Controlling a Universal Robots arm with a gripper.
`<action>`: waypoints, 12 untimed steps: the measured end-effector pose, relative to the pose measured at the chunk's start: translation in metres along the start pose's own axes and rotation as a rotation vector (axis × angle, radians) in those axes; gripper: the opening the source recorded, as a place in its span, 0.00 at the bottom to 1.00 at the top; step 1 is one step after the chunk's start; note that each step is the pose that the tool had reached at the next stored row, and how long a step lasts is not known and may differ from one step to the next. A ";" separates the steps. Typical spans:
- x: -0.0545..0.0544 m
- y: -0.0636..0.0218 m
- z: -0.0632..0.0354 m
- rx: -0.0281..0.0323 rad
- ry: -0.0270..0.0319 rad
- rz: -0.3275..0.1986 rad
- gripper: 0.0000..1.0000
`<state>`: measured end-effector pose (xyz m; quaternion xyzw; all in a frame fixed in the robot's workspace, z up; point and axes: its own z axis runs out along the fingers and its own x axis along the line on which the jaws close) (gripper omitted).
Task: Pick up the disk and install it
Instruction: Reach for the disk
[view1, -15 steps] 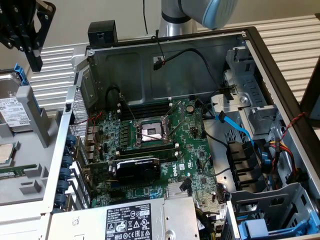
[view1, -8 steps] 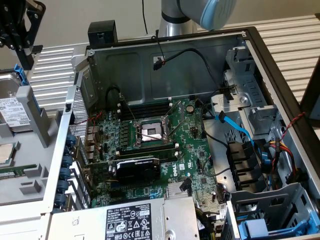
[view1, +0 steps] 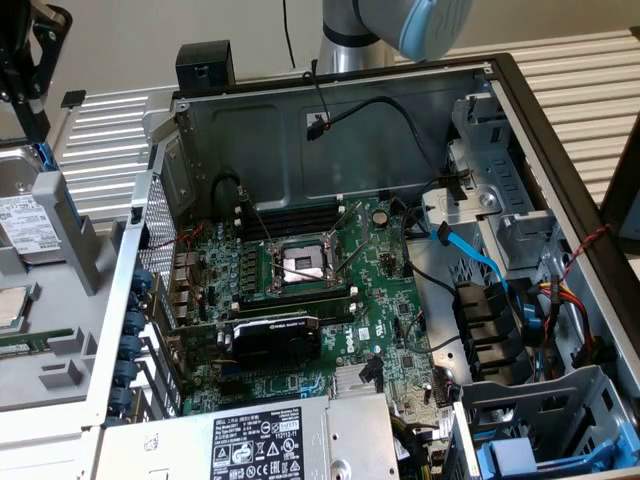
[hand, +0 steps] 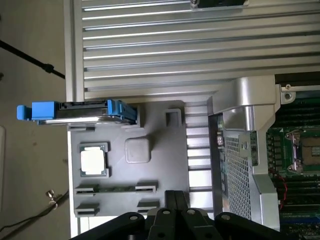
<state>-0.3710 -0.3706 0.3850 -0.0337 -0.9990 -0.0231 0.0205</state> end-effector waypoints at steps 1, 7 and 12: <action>0.001 -0.0001 0.0001 0.0001 0.0019 0.000 0.11; 0.012 -0.0006 0.0007 0.0008 0.0115 0.000 0.11; 0.022 -0.0009 0.0013 0.0011 0.0157 0.000 0.11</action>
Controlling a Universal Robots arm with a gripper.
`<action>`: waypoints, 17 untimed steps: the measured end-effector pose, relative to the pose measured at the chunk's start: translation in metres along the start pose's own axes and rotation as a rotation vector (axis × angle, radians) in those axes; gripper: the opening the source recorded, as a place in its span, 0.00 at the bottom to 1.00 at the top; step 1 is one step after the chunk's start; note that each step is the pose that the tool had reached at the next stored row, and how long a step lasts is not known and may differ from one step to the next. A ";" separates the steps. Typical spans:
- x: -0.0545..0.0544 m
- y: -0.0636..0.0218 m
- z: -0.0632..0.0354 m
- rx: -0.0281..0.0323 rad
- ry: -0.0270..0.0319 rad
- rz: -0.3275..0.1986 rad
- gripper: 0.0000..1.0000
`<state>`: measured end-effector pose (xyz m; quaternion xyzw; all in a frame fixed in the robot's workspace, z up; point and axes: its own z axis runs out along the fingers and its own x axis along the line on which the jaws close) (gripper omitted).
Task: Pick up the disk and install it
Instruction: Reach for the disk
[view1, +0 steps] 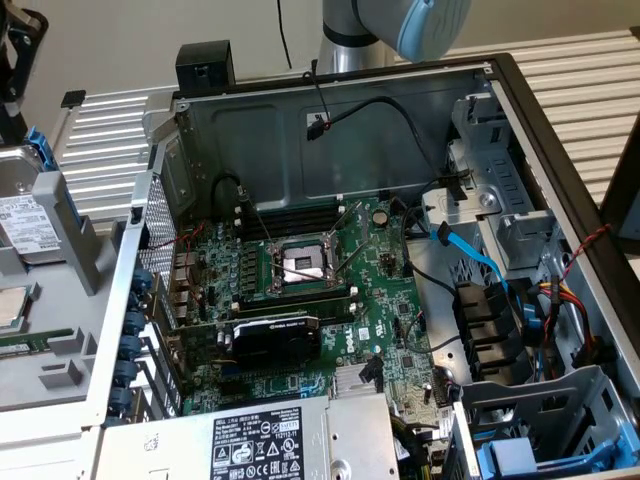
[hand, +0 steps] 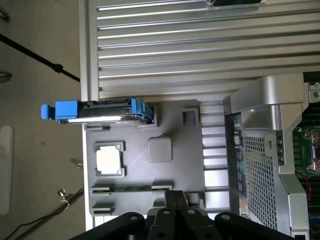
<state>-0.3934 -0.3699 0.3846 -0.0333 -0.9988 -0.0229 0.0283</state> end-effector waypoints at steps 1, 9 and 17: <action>0.001 0.0001 0.0001 0.0000 0.0007 0.000 0.11; 0.007 0.0091 0.0009 0.0004 0.0027 -0.004 0.11; 0.015 0.0103 0.0014 0.0007 0.0043 -0.008 0.11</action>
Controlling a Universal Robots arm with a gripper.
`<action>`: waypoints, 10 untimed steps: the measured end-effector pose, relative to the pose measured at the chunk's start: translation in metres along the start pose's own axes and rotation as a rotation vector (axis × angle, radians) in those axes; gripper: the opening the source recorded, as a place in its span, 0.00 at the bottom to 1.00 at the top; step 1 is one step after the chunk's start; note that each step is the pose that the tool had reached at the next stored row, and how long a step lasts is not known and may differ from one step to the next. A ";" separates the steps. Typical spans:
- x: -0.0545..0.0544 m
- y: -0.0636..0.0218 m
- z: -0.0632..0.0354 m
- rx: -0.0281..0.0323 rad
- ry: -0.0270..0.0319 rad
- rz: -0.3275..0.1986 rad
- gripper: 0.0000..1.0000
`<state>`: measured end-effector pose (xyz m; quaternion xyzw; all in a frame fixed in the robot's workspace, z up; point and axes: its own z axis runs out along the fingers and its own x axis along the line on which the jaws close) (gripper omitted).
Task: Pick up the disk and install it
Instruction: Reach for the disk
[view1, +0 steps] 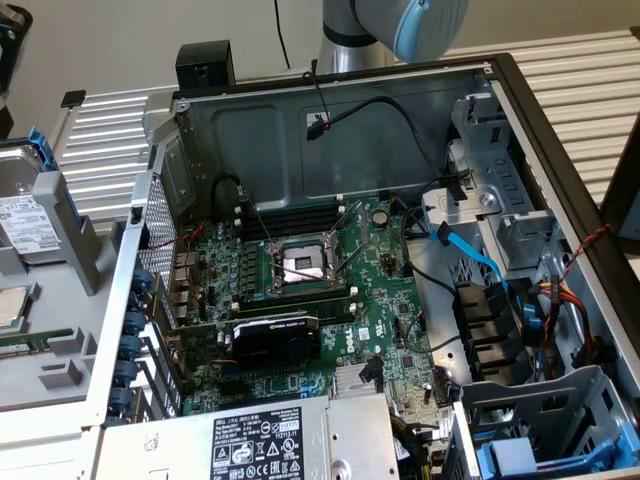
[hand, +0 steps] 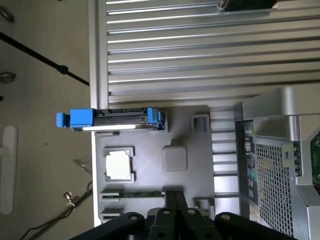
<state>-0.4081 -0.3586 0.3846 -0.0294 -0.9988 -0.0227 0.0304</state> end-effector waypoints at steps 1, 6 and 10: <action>0.001 0.0001 0.0000 0.0001 0.0002 -0.001 0.11; 0.008 0.0029 0.0007 0.0007 0.0072 -0.006 0.11; 0.013 0.0081 0.0012 0.0014 0.0131 -0.010 0.11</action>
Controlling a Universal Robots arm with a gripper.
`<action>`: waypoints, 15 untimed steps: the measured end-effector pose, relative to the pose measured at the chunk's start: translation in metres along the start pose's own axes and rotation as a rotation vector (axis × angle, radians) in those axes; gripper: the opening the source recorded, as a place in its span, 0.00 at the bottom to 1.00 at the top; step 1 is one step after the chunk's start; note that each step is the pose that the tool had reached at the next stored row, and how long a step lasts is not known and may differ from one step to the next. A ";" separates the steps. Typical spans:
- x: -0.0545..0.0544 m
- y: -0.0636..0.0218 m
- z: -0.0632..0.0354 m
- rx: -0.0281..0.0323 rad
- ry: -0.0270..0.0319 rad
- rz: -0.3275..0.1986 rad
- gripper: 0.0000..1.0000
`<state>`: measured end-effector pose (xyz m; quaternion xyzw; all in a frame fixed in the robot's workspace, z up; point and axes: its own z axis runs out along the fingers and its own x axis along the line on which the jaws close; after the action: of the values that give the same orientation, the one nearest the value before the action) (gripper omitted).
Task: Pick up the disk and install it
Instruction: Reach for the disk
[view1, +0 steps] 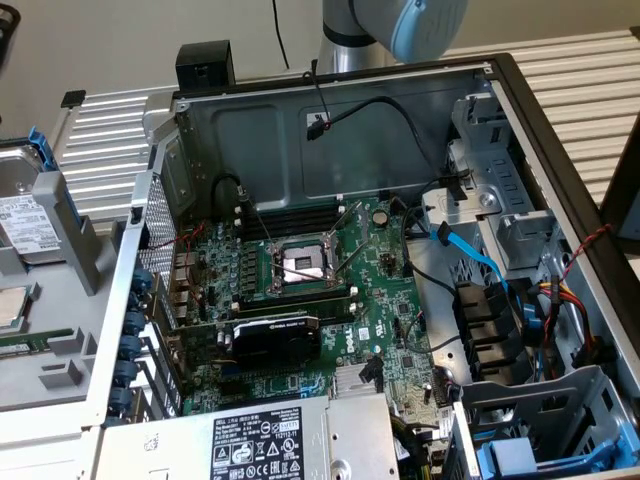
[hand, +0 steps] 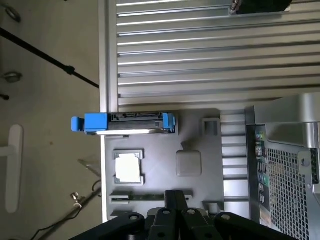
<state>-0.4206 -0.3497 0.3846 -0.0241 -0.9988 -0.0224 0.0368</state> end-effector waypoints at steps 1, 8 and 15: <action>0.001 0.0026 0.0002 0.0000 0.0001 -0.001 0.11; 0.014 0.0195 0.0019 0.0008 0.0003 -0.005 0.11; 0.028 0.0339 0.0035 0.0024 -0.0017 -0.005 0.11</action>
<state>-0.4474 -0.3144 0.3847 -0.0216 -0.9989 -0.0212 0.0360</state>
